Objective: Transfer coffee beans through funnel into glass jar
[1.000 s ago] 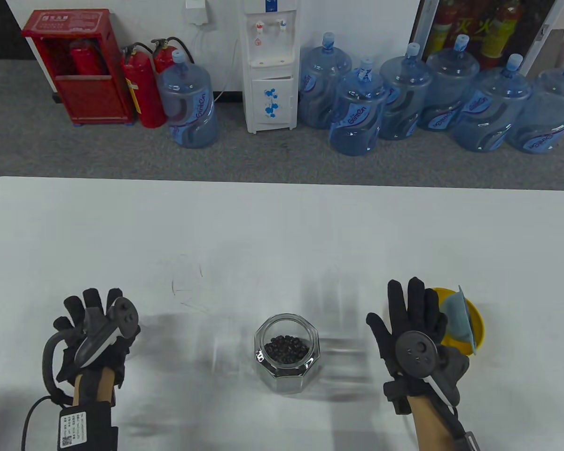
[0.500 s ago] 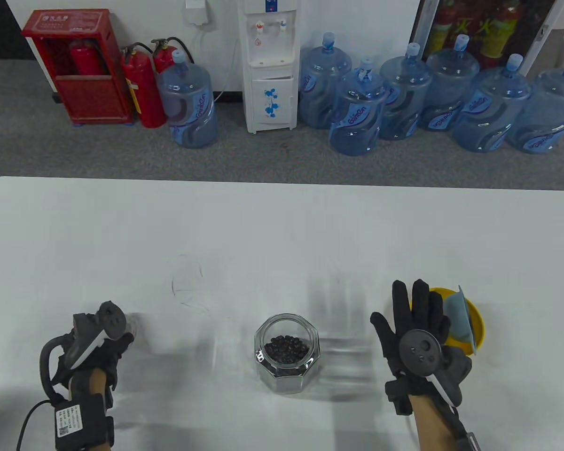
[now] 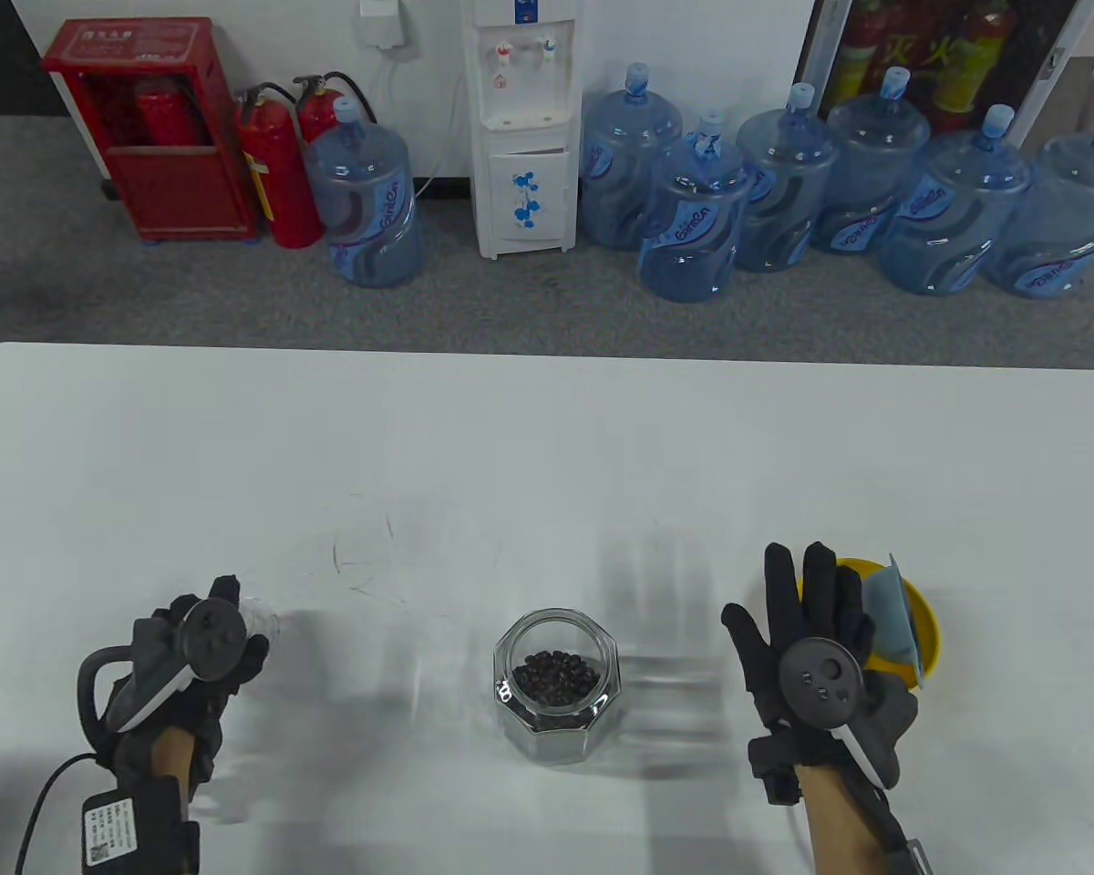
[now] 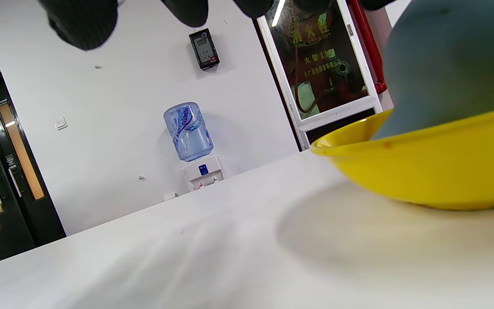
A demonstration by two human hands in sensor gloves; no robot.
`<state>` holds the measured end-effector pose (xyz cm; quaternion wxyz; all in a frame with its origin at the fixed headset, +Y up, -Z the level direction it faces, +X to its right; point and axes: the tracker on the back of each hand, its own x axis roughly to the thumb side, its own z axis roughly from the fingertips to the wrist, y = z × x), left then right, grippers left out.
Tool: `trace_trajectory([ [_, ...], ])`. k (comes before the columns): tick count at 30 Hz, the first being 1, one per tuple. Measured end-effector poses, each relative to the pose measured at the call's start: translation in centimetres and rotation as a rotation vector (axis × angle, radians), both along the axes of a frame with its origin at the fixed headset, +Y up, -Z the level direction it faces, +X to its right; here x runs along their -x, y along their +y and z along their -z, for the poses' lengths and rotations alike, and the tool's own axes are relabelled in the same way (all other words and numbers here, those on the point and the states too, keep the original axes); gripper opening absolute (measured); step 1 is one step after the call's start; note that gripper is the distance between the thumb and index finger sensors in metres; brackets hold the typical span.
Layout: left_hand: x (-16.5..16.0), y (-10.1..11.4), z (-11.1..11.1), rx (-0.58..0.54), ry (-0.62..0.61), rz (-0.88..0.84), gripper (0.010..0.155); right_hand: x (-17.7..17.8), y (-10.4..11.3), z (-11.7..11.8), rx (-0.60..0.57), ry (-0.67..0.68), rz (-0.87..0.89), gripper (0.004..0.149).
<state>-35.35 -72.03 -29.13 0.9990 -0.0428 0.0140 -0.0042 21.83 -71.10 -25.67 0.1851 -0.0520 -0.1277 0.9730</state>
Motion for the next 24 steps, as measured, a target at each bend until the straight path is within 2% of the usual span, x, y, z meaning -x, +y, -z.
trace_trajectory([
  [3, -1.9, 2.4, -0.7, -0.057, -0.169, -0.086, 0.080, 0.0, 0.0, 0.0, 0.005, 0.006, 0.002, 0.073],
  [7, -5.2, 5.6, -1.8, -0.099, -0.329, -0.179, 0.080, 0.0, -0.1, 0.0, 0.005, 0.006, 0.002, 0.073],
  [14, -12.6, 9.9, -3.5, -0.154, -0.602, -0.225, 0.079, 0.0, -0.1, 0.0, 0.009, 0.008, 0.005, 0.073],
  [17, -15.5, 11.1, -4.0, -0.155, -0.689, -0.228, 0.079, 0.0, -0.1, 0.0, 0.015, 0.009, 0.007, 0.073],
  [20, -18.4, 11.8, -4.3, -0.135, -0.761, -0.154, 0.079, 0.0, -0.1, 0.0, 0.019, 0.009, 0.010, 0.073],
  [24, -21.6, 11.7, -4.2, -0.092, -0.816, -0.062, 0.078, -0.1, -0.1, 0.0, 0.016, 0.008, 0.015, 0.073],
])
